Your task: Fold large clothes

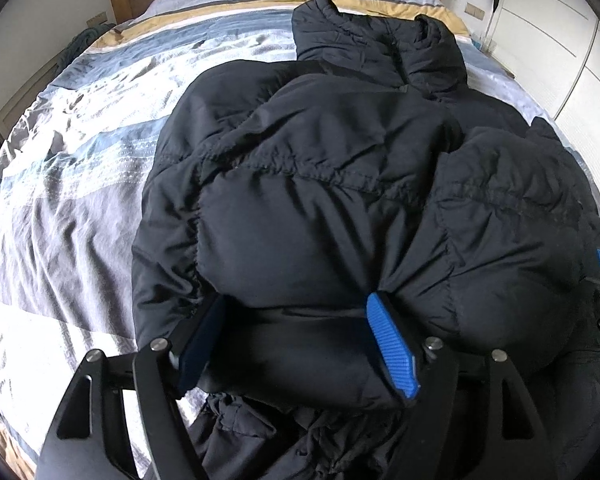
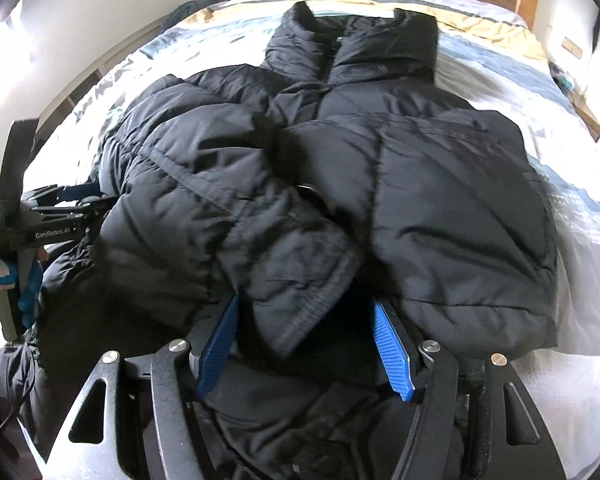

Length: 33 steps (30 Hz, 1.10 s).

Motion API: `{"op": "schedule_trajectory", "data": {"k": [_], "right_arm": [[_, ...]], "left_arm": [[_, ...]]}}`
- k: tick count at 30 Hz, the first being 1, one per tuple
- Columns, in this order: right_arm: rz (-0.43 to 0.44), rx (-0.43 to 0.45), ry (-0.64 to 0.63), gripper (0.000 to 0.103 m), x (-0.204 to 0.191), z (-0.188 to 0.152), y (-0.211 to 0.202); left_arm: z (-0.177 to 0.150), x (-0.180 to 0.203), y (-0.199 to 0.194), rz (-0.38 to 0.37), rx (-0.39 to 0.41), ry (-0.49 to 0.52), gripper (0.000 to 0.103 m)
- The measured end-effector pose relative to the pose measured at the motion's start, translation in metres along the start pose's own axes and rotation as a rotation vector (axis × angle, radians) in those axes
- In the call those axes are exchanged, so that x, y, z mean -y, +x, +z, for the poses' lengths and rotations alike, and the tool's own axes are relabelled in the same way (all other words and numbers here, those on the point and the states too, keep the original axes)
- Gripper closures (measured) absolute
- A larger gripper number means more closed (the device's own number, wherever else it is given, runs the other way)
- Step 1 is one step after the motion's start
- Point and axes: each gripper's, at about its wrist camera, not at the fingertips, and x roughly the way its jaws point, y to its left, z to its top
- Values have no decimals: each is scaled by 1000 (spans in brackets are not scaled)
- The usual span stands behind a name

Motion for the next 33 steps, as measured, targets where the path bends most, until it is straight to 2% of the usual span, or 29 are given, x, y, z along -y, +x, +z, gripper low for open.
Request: {"op": "schedule_trajectory", "data": {"k": [8,19,24,27,29,33], "right_arm": [[-16,3,12,39,13,-2,-7],[-74,0,71,39,40,-12,-20],[-93,15,126,39,61,-16,-34],[-97,53,148,39,73,-6,-44],[-88,90,161,38,85,10,-48],[-56,149,185,37,112,53,-36]], "left_arm": [[3,8,4,41,-13,-8,30],[-1,1,-19,10,-39,-17,30],[0,-8,-37,-4,-19,-54,30],[14,-19,-50,-21,27,-84,30],[32,-30,-55,-65,57,-115,30],[89,-48,-44,-110,97,-128,30]]}}
